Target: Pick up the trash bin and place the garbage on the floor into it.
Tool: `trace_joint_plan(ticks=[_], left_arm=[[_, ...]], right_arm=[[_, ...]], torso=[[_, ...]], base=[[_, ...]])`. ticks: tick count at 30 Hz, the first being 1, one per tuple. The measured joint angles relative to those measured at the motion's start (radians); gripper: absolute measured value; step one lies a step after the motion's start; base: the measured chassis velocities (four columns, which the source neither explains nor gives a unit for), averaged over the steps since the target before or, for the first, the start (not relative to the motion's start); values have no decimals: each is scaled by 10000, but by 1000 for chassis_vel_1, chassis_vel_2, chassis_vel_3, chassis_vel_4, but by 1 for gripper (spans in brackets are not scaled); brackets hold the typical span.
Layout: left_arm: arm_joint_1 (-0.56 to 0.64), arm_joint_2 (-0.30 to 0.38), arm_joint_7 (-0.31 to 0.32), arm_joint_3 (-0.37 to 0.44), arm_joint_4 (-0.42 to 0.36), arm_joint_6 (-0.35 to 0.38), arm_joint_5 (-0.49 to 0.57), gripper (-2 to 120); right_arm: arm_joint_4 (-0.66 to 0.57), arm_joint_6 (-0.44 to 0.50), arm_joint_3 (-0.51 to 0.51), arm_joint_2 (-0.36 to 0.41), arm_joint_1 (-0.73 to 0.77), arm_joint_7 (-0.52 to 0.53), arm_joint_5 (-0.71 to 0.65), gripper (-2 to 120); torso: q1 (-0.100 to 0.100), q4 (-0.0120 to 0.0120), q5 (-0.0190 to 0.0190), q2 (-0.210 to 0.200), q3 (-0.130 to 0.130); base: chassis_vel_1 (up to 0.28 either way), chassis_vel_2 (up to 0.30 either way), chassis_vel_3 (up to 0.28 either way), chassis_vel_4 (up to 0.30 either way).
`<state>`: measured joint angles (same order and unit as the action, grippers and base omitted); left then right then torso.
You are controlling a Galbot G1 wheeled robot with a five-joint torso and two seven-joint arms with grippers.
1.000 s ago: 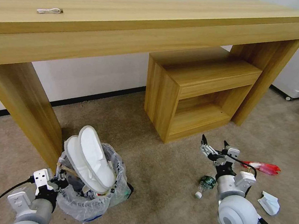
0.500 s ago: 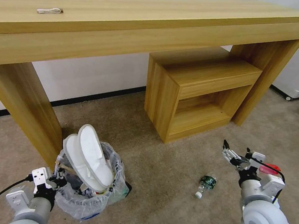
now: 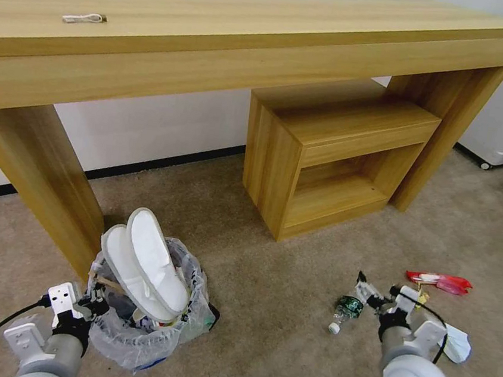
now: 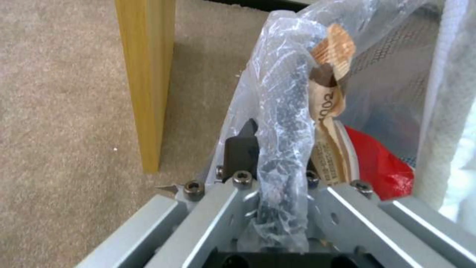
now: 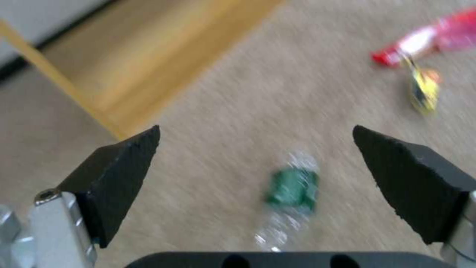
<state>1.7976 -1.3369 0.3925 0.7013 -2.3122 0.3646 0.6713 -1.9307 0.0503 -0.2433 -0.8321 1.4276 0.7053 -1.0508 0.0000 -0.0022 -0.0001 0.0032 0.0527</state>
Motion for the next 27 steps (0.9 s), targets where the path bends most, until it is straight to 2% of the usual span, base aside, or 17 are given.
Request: trace_joint_plan(ticks=[10, 18, 20, 27], left_arm=[[-106, -4, 1, 12, 143, -7, 24, 1], [-245, -39, 2, -6, 310, -36, 44, 1], [-298, -114, 3, -51, 398, -41, 45, 1], [-264, -139, 4, -20, 407, -42, 61, 1]], right_arm=[[1157, -605, 197, -247, -348, 557, -172, 99], [1965, -977, 375, -267, -628, 757, -153, 95], [2627, -984, 711, -435, -942, 776, -76, 92], [3721, -973, 1770, -936, -2049, 445, 175, 89]], torso=[[0, -1, 0, 0, 0], [0, -2, -1, 0, 0], [0, -2, 1, 0, 1], [0, -1, -1, 0, 0]], base=[[0, 0, 0, 0], [0, 0, 0, 0], [0, 0, 0, 0], [0, 0, 0, 0]])
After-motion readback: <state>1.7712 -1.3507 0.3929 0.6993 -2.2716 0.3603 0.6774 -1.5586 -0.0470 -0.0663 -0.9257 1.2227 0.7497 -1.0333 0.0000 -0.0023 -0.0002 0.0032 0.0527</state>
